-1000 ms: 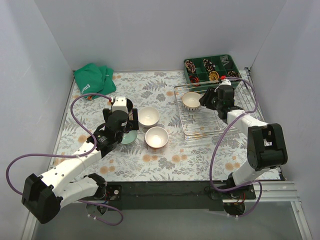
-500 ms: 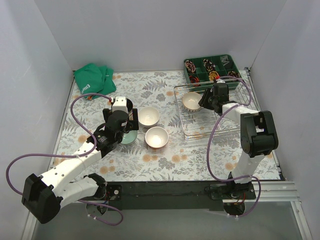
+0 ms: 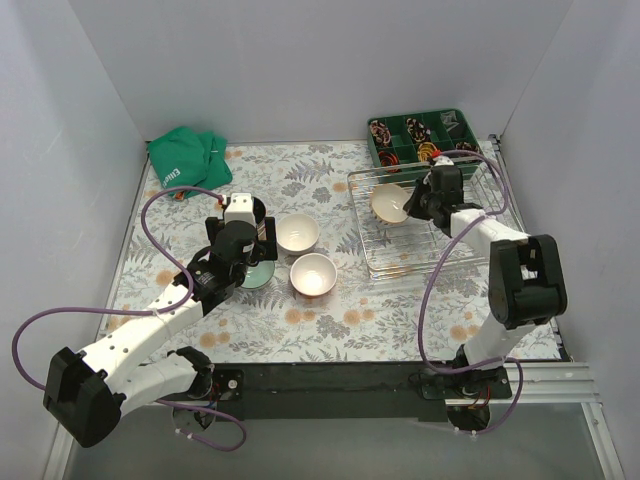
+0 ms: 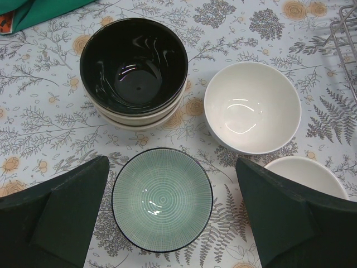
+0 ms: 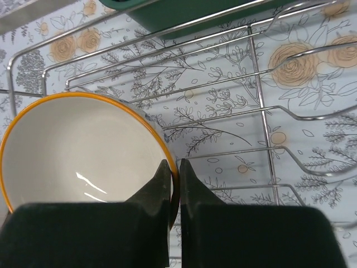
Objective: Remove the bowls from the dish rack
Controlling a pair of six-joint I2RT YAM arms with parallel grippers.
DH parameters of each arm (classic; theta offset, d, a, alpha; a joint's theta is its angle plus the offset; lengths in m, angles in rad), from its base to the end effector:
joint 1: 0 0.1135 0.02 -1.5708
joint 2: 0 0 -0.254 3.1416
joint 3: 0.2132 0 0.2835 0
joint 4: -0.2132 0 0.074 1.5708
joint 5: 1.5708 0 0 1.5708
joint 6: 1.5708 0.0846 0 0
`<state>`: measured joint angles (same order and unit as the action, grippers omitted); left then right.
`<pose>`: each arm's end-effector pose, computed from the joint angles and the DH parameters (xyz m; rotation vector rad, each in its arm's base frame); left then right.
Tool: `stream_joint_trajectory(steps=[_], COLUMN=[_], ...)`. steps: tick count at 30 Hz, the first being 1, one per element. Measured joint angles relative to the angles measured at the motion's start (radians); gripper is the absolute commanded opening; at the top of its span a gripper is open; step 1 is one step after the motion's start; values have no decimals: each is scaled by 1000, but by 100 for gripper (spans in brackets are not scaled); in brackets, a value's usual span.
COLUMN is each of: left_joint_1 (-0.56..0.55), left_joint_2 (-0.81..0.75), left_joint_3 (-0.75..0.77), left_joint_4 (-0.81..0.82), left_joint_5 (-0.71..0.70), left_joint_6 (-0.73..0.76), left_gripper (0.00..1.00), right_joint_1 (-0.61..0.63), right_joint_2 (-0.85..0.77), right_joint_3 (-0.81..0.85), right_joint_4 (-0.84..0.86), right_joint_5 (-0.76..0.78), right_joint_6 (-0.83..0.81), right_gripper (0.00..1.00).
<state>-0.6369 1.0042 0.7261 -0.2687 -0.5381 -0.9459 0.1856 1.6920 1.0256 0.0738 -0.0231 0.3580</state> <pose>0.2604 -0.1387 0.2332 -0.6248 1.9625 -0.4192 0.4293 0.0826 0.1529 0.1746 2.1757 0.3362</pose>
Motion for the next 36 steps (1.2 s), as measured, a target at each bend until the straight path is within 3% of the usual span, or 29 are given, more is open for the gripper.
stream_joint_trajectory(steps=[10,18,28,36], left_joint_1=[0,0,-3,-64], left_joint_2=[0,0,0,89], left_joint_3=[0,45,196,212], left_joint_4=[0,-60,-156,-182], left_joint_5=[17,129,340,402], left_joint_6=[-6,-98,-252,-312], left_gripper=[98,98,95,81], right_joint_1=[56,312,605,745], right_joint_2=[-273,-409,-440,-348], right_joint_3=[-60,-61,-61,-29], right_joint_4=[-40,-144,-265,-313], right_joint_5=[82,192,296,383], right_joint_6=[-83,-202,-262,-269], right_gripper=[1,1,1,1])
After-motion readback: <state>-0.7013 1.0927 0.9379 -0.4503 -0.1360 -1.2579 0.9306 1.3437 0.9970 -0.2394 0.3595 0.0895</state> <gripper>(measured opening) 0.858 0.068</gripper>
